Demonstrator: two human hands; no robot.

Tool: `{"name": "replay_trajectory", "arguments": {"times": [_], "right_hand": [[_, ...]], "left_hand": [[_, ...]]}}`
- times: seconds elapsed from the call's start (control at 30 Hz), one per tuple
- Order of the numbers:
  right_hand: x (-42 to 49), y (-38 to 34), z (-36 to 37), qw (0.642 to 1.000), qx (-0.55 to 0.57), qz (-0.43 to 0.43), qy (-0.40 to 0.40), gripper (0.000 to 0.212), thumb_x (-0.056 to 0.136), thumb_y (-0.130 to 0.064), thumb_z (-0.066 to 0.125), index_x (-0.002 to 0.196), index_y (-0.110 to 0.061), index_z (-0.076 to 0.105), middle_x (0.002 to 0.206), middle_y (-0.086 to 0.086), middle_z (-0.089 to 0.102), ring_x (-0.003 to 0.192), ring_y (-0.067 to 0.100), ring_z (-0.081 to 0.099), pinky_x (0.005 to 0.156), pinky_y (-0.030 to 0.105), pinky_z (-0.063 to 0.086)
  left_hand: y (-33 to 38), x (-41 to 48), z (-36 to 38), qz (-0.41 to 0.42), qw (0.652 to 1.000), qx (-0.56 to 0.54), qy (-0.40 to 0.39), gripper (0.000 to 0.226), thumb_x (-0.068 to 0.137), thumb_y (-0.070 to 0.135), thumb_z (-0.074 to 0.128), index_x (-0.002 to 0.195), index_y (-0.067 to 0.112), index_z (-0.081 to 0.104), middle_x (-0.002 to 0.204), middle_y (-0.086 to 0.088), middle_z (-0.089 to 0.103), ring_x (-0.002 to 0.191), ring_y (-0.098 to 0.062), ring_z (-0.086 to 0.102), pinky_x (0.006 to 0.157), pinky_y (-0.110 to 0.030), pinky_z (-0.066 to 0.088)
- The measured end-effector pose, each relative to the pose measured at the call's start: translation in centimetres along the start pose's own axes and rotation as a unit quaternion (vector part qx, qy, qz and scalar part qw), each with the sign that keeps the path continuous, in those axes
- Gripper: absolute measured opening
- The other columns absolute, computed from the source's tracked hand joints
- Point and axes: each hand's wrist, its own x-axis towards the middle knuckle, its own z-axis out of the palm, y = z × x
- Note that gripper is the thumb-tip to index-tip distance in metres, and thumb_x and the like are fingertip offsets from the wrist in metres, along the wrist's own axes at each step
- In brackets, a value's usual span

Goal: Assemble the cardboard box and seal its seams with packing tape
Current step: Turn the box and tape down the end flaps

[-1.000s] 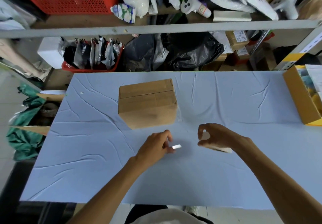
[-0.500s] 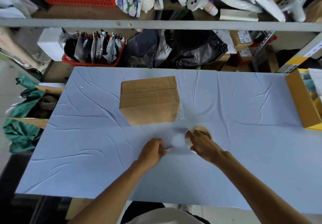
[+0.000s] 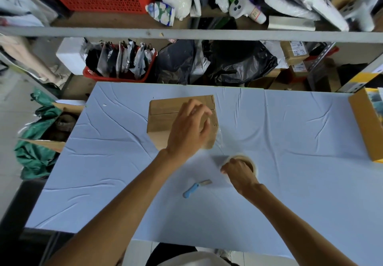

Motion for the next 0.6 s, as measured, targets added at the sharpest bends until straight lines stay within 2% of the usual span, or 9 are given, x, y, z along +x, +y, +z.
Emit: {"name": "replay_trajectory", "arguments": {"times": [0.07,0.1,0.17,0.23,0.3,0.37,0.43,0.6], "right_hand": [[-0.1,0.3,-0.2,1.000,0.021,0.014,0.008,0.024,0.095,-0.009,0.043,0.107,-0.010,0.064,0.112,0.013,0.061,0.107,0.030,0.055,0.090,0.036,0.040],[-0.2,0.6,-0.5,0.999,0.028,0.027,0.016,0.020,0.092,-0.006,0.047,0.095,-0.015,0.064,0.101,0.010,0.063,0.095,0.026,0.058,0.082,0.031,0.043],[0.0,1.3,-1.1,0.997,0.048,0.048,0.023,0.023,0.085,-0.002,0.050,0.084,-0.021,0.063,0.088,0.008,0.061,0.080,0.025,0.058,0.068,0.026,0.039],[0.0,1.6,-1.8,0.997,0.054,0.051,0.025,0.024,0.086,-0.004,0.053,0.096,-0.018,0.070,0.098,0.008,0.067,0.090,0.029,0.065,0.069,0.027,0.042],[0.2,1.3,-2.3,0.999,0.012,0.039,0.026,0.022,0.090,-0.013,0.055,0.106,-0.018,0.069,0.108,0.007,0.067,0.100,0.031,0.064,0.078,0.032,0.045],[0.2,0.8,-2.6,0.998,-0.059,0.015,0.030,0.020,0.091,-0.013,0.055,0.108,-0.019,0.065,0.110,0.007,0.067,0.103,0.030,0.063,0.083,0.034,0.046],[0.4,0.2,-2.6,0.994,-0.108,-0.006,0.016,0.022,0.090,-0.008,0.056,0.108,-0.018,0.063,0.109,0.006,0.067,0.104,0.028,0.062,0.083,0.034,0.046],[0.9,-1.1,-3.2,0.974,-0.208,-0.085,-0.011,0.026,0.088,-0.004,0.060,0.113,-0.009,0.062,0.127,0.013,0.052,0.134,0.037,0.030,0.086,0.038,0.045]], "left_hand": [[-0.6,0.4,0.0,-0.009,0.999,0.017,-0.035,0.014,0.082,0.017,0.063,0.096,0.011,0.063,0.106,-0.004,0.056,0.100,-0.019,0.052,0.079,-0.018,0.041],[-0.9,0.5,0.1,-0.015,0.998,0.020,-0.063,0.019,0.082,0.020,0.065,0.099,0.012,0.062,0.109,-0.003,0.055,0.103,-0.019,0.052,0.081,-0.020,0.041],[-1.4,0.4,0.5,-0.038,0.992,0.009,-0.123,0.030,0.082,0.028,0.067,0.107,0.015,0.059,0.114,0.000,0.054,0.107,-0.017,0.051,0.081,-0.020,0.039],[-1.5,0.1,1.0,-0.059,0.986,0.000,-0.158,0.038,0.081,0.034,0.068,0.113,0.016,0.058,0.118,0.002,0.052,0.109,-0.014,0.050,0.082,-0.021,0.039],[-1.3,0.2,1.3,-0.066,0.984,0.003,-0.163,0.039,0.080,0.034,0.069,0.114,0.016,0.059,0.119,0.002,0.050,0.110,-0.015,0.050,0.085,-0.025,0.043],[-1.1,0.5,1.3,-0.073,0.985,0.006,-0.157,0.037,0.080,0.033,0.069,0.112,0.016,0.060,0.118,0.001,0.051,0.106,-0.017,0.052,0.085,-0.028,0.045],[-1.1,0.6,1.2,-0.076,0.984,0.013,-0.162,0.035,0.081,0.033,0.068,0.111,0.017,0.060,0.116,0.001,0.052,0.103,-0.017,0.053,0.080,-0.025,0.042],[-1.3,0.6,0.9,-0.067,0.982,0.013,-0.174,0.031,0.083,0.028,0.066,0.112,0.018,0.059,0.113,0.002,0.055,0.099,-0.017,0.055,0.077,-0.025,0.042]]}}
